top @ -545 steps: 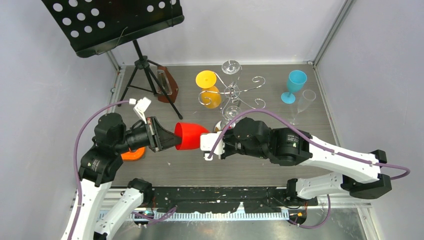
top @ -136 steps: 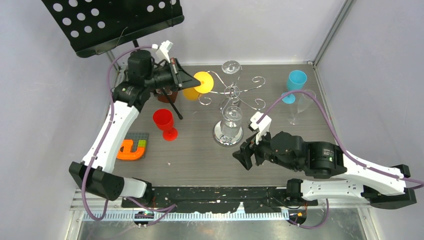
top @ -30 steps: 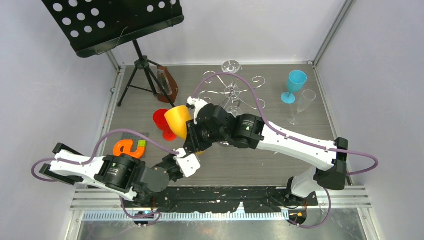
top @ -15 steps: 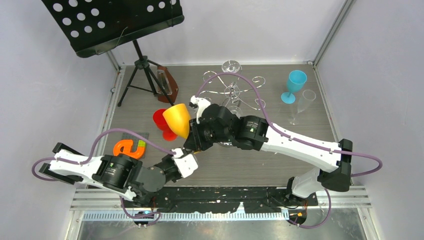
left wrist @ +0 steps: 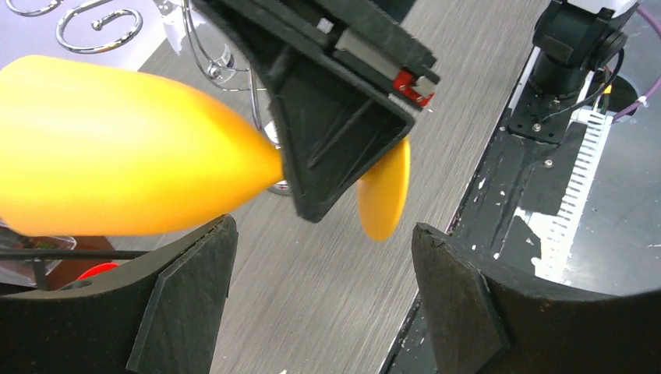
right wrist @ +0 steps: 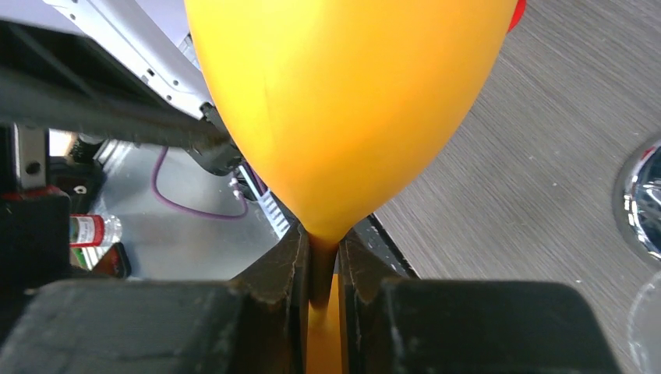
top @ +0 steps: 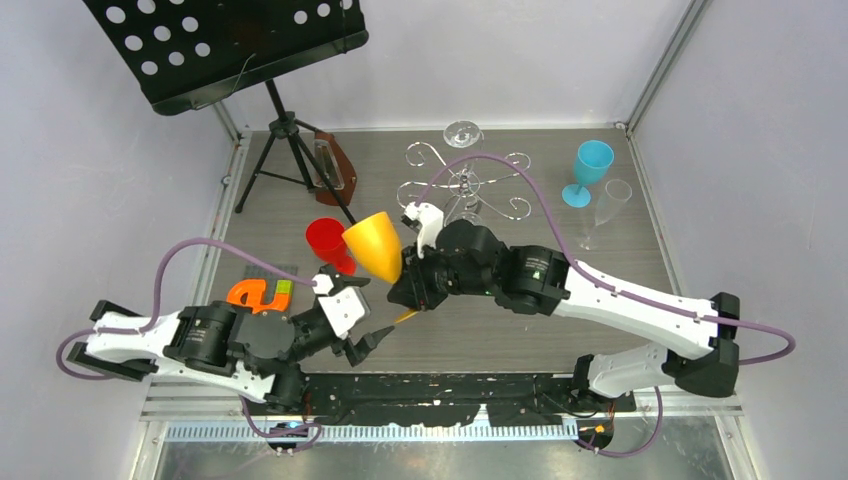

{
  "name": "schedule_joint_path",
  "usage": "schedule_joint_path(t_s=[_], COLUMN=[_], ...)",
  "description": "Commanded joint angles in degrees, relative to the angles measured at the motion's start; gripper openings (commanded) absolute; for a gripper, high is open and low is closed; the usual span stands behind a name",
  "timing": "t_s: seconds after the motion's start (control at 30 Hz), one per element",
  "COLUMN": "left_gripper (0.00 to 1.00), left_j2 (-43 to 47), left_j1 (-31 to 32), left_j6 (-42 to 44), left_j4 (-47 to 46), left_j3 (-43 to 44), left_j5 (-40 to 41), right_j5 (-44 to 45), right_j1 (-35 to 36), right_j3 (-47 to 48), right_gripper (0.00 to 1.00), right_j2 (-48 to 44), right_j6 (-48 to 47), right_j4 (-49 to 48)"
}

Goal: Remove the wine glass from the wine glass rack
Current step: Place the wine glass at the center of the board.

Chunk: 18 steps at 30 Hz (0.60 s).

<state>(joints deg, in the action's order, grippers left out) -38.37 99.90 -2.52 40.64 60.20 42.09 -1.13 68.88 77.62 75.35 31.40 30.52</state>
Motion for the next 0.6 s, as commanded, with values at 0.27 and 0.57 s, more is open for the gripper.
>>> schedule_joint_path(t_s=[0.27, 0.57], left_gripper=[0.83, 0.84], left_j2=[2.5, 2.5], left_j1=[-15.7, -29.2], left_j6=[-3.5, -9.6], left_j4=[-7.8, -10.2], left_j3=[-0.8, -0.7], left_j5=[-22.7, -39.3], right_j5=[7.4, 6.8], right_j1=[0.3, 0.3], right_j3=[-5.5, -6.2], right_gripper=[0.06, 0.06], right_j2=[-12.1, -17.0], right_j6=[-11.3, -19.0], right_j4=[-2.3, -0.3])
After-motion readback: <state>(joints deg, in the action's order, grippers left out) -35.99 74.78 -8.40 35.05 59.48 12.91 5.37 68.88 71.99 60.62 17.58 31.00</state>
